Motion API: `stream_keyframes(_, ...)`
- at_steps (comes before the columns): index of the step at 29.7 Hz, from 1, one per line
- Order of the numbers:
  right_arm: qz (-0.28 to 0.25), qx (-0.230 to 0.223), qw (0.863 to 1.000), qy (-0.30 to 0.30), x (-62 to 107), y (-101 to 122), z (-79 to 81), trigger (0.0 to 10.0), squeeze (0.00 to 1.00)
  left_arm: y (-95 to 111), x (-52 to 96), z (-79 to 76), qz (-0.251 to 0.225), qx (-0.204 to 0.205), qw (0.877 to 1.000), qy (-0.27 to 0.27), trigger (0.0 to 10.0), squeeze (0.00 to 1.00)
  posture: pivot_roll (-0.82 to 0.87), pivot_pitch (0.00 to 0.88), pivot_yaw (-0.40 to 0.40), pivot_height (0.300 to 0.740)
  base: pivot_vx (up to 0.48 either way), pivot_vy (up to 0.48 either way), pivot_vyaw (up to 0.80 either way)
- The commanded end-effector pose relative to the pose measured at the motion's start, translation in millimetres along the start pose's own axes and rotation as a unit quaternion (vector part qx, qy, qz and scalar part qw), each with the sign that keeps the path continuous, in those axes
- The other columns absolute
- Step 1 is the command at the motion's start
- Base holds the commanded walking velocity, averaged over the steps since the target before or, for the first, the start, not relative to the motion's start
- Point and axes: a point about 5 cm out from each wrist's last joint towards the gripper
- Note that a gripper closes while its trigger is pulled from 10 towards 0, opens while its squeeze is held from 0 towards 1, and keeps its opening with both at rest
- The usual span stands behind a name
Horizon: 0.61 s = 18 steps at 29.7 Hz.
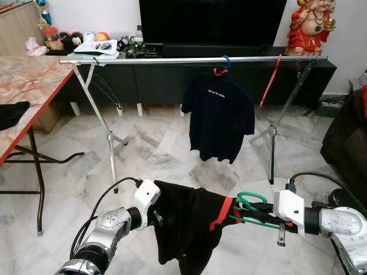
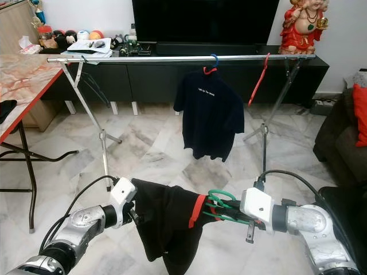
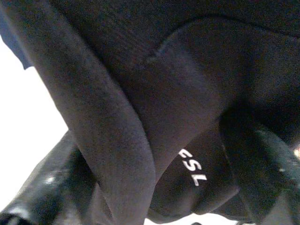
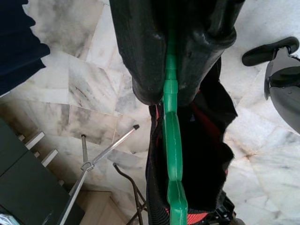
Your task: Hang hanger
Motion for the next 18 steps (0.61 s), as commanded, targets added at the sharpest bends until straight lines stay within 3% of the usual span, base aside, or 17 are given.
stream_keyframes(1, -0.019, 0.014, 1.000, -0.015, 5.5, 9.3, -5.2, 0.0, 0.00, -6.2, 1.6, -2.4, 0.003, 0.018, 1.000, -0.009, 0.0, 0.00, -0.06, 0.053, -0.001, 0.740, 0.000, 0.000, 0.00)
stream_keyframes(18, -0.019, 0.011, 1.000, -0.018, 4.2, 9.0, -6.8, 0.0, 0.00, -3.2, -0.4, -5.4, -0.019, 0.042, 0.999, -0.026, 0.0, 0.00, -0.05, 0.061, -0.006, 0.740, 0.000, 0.000, 0.00)
Point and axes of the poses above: a point about 5 cm out from each wrist's last joint towards the gripper, its own x axis pointing back from the gripper into the wrist, its own y axis along the axis of the wrist's last joint, z = x × y, and after that the axes turned 2 degrees about x, right-handed
